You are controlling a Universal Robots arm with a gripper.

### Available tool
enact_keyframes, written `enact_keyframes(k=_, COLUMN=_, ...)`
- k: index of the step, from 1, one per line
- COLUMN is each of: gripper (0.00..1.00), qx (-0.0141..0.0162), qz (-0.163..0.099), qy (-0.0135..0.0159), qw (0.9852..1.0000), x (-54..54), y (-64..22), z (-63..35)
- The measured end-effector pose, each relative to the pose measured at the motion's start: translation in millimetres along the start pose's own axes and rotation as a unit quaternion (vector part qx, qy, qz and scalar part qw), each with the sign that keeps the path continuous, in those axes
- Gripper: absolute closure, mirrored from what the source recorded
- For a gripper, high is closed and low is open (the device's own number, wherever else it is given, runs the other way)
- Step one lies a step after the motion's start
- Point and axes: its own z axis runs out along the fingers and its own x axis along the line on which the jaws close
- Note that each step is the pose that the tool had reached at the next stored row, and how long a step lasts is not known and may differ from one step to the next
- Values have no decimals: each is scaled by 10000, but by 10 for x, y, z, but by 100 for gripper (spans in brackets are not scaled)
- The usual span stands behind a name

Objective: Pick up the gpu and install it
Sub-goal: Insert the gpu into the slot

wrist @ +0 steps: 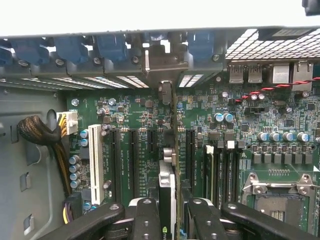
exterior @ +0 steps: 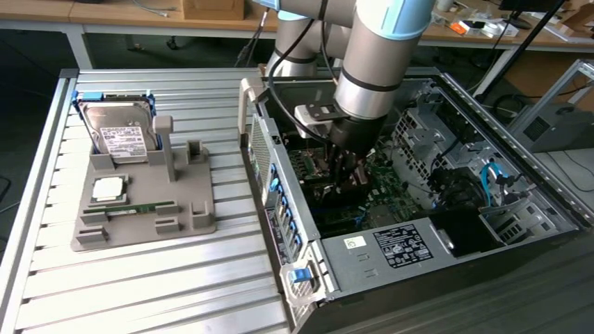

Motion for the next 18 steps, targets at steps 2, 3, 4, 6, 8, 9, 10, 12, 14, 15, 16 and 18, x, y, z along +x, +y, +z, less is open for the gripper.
enact_keyframes(k=2, gripper=73, qx=0, qz=0, qy=0, qw=10000, x=2, y=2, z=1)
enact_keyframes(k=3, gripper=73, qx=0, qz=0, qy=0, qw=10000, x=1, y=2, z=1)
enact_keyframes(k=4, gripper=73, qx=0, qz=1, qy=0, qw=10000, x=2, y=2, z=0)
enact_keyframes(k=6, gripper=73, qx=0, qz=1, qy=0, qw=10000, x=2, y=3, z=0)
enact_keyframes(k=8, gripper=72, qx=5, qz=3, qy=-15, qw=10000, x=-1, y=4, z=11)
enact_keyframes(k=9, gripper=72, qx=3, qz=3, qy=-8, qw=10000, x=0, y=4, z=7)
enact_keyframes(k=10, gripper=67, qx=3, qz=2, qy=-6, qw=10000, x=1, y=3, z=6)
enact_keyframes(k=12, gripper=60, qx=0, qz=0, qy=0, qw=10000, x=2, y=3, z=0)
enact_keyframes(k=14, gripper=54, qx=0, qz=1, qy=0, qw=10000, x=2, y=3, z=0)
enact_keyframes(k=15, gripper=54, qx=0, qz=0, qy=0, qw=10000, x=2, y=3, z=0)
enact_keyframes(k=16, gripper=54, qx=0, qz=1, qy=0, qw=10000, x=3, y=3, z=-2)
enact_keyframes(k=18, gripper=54, qx=0, qz=1, qy=1, qw=10000, x=6, y=2, z=-48)
